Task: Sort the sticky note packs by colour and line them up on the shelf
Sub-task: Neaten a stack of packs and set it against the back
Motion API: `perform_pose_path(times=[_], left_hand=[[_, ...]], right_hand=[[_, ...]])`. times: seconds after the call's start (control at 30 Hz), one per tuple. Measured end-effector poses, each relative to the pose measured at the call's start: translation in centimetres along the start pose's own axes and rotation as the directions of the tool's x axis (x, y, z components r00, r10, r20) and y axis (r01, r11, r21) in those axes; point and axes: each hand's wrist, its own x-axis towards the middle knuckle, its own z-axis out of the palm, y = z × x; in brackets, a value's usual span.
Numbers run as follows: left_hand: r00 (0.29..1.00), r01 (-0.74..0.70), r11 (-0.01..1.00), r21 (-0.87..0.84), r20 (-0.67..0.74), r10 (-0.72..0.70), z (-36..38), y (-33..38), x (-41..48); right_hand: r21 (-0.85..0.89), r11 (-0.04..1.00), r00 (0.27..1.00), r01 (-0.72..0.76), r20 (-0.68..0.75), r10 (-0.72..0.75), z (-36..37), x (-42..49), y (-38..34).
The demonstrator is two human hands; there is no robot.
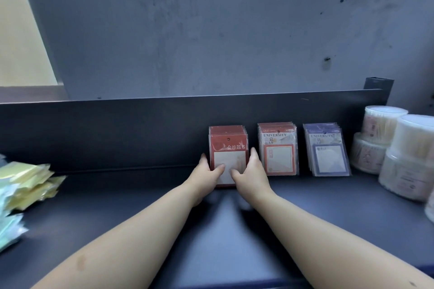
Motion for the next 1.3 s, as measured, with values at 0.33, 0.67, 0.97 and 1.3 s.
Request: perform_pose_path(times=[0.33,0.67,0.97,1.3], left_hand=[[0.948,-0.108,0.760,0.642,-0.164,0.273,-6.8,1.4,-7.5],[0.802,0.024,0.692,0.722,-0.427,0.418,-22.0,-1.9,-16.0],[0.703,0.126,0.781,0.612,-0.611,0.364,-36.6,-6.2,-21.0],[0.893,-0.063,0.865,0.498,-0.358,0.271,-41.1,-9.6,-21.1]], right_hand=[[-0.242,0.771,0.807,0.590,0.139,-0.574,1.7,-2.9,-5.5],[-0.145,0.722,0.686,0.676,0.483,-0.545,13.8,-7.5,-12.2],[-0.044,0.890,0.789,0.454,0.484,-0.378,26.0,-11.2,-19.3],[0.245,0.961,0.847,-0.128,0.532,-0.023,31.6,-11.6,-21.8]])
